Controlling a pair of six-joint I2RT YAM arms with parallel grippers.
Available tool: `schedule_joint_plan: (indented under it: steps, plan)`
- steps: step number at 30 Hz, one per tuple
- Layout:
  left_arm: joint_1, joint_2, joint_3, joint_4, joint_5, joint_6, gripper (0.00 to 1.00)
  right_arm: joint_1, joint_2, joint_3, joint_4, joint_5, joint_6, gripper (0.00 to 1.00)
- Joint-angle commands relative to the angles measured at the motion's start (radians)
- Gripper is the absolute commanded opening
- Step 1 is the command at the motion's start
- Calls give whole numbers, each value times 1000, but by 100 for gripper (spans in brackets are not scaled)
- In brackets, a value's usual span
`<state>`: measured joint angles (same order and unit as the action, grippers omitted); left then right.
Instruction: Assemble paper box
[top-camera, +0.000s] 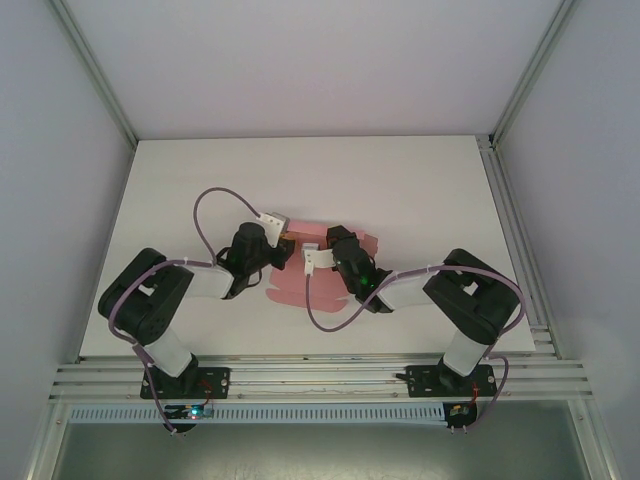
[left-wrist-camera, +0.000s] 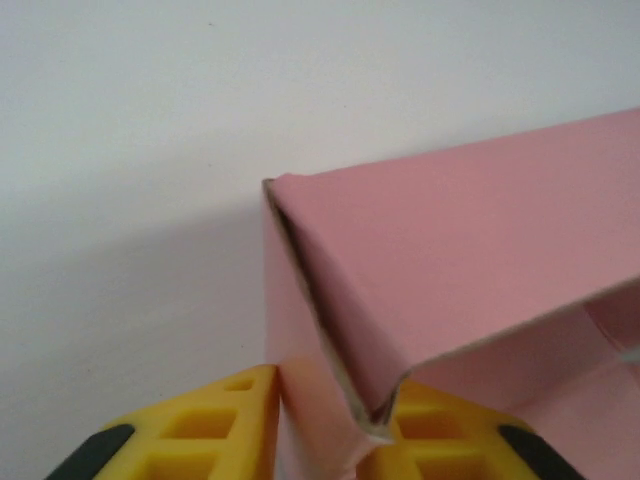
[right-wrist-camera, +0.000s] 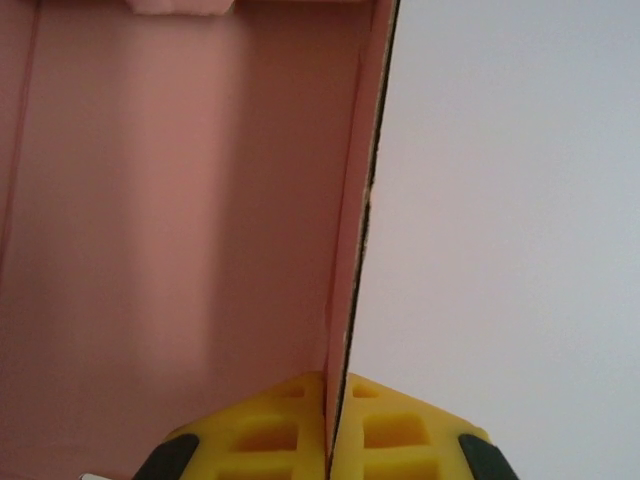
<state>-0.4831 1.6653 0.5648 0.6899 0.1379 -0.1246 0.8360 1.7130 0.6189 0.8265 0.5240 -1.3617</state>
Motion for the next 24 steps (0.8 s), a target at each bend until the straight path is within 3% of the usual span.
schedule_joint_plan:
  steps: [1,5,10,13,17,21,24]
  plan:
    - [-43,42,11,37,-236,-7,19,17,36,-19,-59,14,-29,4]
    - [-82,94,29,10,-504,-76,20,20,31,-21,-53,20,-20,2]
    - [-102,161,47,-7,-651,-172,14,22,2,-24,-117,26,15,0]
    - [-110,168,84,-113,-718,-223,14,23,5,-26,-124,50,12,0]
    - [-113,177,67,-117,-794,-287,14,23,-11,-27,-153,60,38,0]
    - [-112,187,95,-152,-796,-311,1,22,-17,-28,-187,70,46,0]
    - [-113,182,139,-268,-869,-358,0,20,-13,-22,-193,76,49,0]
